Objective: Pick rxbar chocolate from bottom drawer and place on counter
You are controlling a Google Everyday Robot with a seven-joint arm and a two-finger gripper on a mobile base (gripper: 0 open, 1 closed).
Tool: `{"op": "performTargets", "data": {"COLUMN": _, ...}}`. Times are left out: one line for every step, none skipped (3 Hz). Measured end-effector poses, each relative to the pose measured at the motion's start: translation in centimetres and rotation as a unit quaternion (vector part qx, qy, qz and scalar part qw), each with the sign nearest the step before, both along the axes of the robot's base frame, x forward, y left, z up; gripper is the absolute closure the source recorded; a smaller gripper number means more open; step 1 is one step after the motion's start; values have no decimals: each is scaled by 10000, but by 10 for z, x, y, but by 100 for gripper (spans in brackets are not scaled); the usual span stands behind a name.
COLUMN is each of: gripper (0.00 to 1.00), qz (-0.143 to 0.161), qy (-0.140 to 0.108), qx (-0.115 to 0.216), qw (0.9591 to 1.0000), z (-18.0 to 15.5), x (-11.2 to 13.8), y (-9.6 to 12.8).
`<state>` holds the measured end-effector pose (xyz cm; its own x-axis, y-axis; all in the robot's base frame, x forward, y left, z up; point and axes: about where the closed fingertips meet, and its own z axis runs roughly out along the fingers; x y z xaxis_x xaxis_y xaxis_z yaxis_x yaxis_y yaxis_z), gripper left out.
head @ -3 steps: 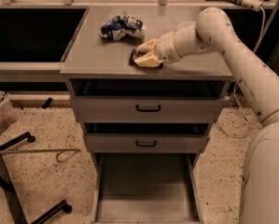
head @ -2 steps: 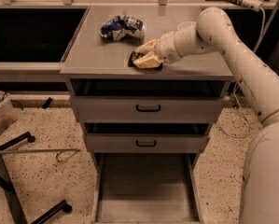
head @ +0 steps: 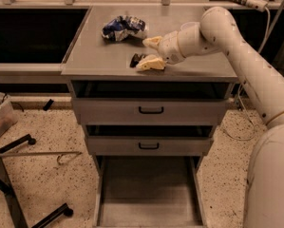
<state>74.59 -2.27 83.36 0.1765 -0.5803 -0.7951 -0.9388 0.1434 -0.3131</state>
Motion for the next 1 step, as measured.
{"op": "performTargets", "data": {"gripper": 0, "qz": 0, "qy": 0, "qx": 0, "qw": 10000, "z": 0, "x": 0, "y": 0}}
